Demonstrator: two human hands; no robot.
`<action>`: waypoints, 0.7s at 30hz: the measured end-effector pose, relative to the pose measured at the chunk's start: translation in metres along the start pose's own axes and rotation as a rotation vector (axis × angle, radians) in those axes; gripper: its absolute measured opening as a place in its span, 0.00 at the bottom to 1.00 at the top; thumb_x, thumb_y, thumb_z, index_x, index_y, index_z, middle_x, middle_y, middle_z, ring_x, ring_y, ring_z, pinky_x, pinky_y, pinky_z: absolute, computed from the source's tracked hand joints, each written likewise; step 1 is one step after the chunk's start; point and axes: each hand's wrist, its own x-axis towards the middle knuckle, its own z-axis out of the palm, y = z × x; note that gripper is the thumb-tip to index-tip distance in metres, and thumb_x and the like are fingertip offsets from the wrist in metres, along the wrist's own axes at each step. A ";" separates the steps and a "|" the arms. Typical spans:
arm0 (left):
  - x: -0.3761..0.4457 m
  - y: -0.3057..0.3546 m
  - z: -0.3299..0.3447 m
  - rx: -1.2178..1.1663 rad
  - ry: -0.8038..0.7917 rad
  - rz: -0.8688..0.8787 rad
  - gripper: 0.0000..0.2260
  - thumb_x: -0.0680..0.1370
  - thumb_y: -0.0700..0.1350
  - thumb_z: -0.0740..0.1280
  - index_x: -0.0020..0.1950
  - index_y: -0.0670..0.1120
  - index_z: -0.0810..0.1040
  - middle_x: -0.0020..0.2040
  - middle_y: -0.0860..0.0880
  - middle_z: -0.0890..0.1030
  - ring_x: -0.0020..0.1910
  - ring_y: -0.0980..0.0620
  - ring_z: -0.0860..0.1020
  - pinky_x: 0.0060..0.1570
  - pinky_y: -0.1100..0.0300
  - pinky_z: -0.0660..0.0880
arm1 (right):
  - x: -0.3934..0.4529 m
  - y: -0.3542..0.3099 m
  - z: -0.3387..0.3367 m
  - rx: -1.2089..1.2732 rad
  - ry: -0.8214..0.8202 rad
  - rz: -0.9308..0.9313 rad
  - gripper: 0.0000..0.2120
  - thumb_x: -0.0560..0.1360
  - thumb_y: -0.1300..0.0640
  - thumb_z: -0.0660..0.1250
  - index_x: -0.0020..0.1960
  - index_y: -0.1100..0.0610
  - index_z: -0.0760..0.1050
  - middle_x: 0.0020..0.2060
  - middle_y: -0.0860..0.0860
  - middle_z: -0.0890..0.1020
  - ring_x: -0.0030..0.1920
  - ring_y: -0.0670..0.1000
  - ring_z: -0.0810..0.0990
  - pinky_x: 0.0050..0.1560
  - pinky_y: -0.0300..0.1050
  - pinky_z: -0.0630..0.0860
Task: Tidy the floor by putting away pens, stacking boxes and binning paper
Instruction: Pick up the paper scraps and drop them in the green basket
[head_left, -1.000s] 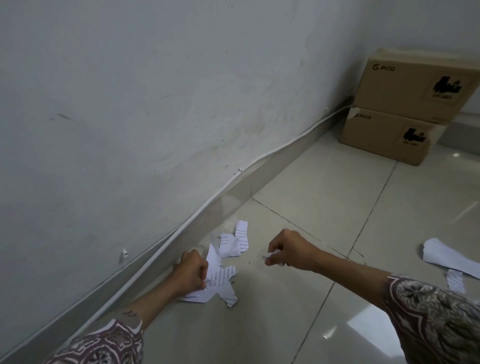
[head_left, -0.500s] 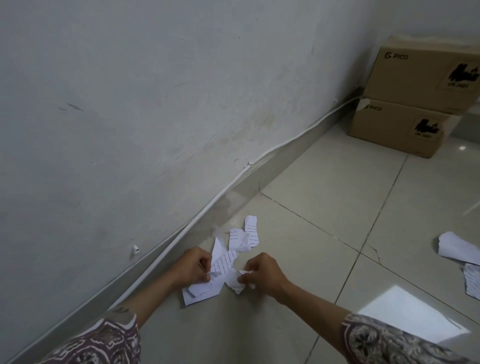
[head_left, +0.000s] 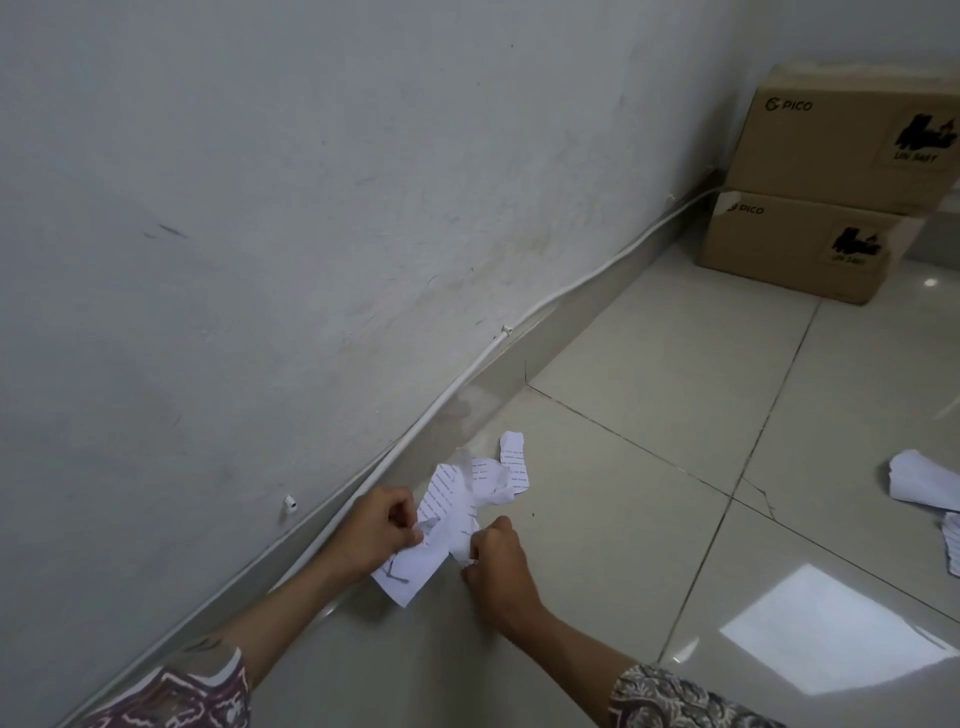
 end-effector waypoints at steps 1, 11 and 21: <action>0.000 0.001 0.000 -0.008 0.022 0.000 0.16 0.69 0.29 0.70 0.30 0.44 0.69 0.29 0.48 0.71 0.30 0.54 0.68 0.30 0.68 0.65 | -0.001 -0.001 0.002 0.009 0.008 0.005 0.09 0.72 0.70 0.58 0.40 0.58 0.70 0.44 0.50 0.64 0.45 0.48 0.65 0.40 0.38 0.63; 0.003 0.005 0.015 -0.205 0.147 -0.188 0.14 0.71 0.32 0.70 0.32 0.43 0.68 0.31 0.47 0.74 0.33 0.53 0.75 0.31 0.65 0.70 | 0.015 0.005 0.002 0.077 0.125 0.018 0.05 0.71 0.64 0.68 0.47 0.62 0.80 0.61 0.51 0.72 0.58 0.51 0.65 0.52 0.36 0.68; 0.012 0.000 0.024 -0.387 0.174 -0.322 0.14 0.71 0.27 0.68 0.32 0.41 0.68 0.33 0.43 0.77 0.35 0.49 0.77 0.34 0.60 0.73 | 0.026 0.008 0.004 0.304 0.159 0.102 0.05 0.69 0.66 0.68 0.42 0.69 0.79 0.44 0.59 0.82 0.45 0.55 0.76 0.43 0.44 0.72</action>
